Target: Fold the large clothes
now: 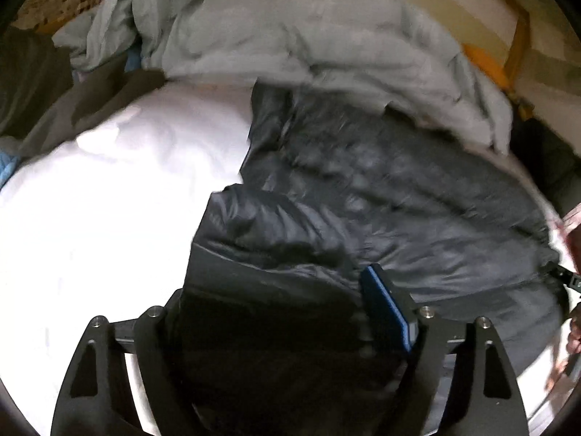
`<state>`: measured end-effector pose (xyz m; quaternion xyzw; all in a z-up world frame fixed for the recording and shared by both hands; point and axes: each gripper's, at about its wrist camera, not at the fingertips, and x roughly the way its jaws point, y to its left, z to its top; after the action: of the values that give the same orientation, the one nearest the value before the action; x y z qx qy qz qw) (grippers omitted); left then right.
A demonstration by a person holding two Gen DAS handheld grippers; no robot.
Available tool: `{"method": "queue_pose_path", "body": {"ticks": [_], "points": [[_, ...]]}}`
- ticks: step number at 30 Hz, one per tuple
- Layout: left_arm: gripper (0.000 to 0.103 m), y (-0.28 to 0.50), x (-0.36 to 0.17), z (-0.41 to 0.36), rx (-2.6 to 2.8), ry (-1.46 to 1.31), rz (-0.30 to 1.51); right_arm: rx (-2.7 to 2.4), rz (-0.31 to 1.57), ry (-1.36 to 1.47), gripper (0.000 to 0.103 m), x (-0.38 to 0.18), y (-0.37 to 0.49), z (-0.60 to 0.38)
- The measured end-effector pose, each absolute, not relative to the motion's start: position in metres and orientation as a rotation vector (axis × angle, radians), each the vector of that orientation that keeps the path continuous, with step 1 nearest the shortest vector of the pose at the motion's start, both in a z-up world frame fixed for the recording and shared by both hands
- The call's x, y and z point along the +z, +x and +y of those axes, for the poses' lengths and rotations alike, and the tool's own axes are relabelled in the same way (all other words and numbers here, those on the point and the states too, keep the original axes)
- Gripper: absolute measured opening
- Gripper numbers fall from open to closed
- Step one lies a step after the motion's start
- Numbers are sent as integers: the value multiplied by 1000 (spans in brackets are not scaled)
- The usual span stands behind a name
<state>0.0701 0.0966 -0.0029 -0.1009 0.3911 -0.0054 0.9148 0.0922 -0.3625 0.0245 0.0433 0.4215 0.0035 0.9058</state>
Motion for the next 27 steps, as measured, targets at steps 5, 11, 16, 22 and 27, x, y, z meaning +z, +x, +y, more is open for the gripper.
{"method": "queue_pose_path", "body": {"ticks": [5, 11, 16, 22, 27], "points": [[81, 50, 44, 83, -18, -122, 603, 28, 739, 119, 95, 56, 86, -363], [81, 72, 67, 66, -60, -35, 581, 66, 814, 73, 95, 67, 123, -345], [81, 119, 53, 40, -152, 30, 718, 109, 1000, 54, 95, 50, 170, -322], [81, 192, 11, 39, -69, 59, 865, 106, 1124, -6, 96, 7, 212, -304], [84, 212, -30, 61, -50, -65, 998, 106, 1136, -66, 101, -17, 223, -296]]}}
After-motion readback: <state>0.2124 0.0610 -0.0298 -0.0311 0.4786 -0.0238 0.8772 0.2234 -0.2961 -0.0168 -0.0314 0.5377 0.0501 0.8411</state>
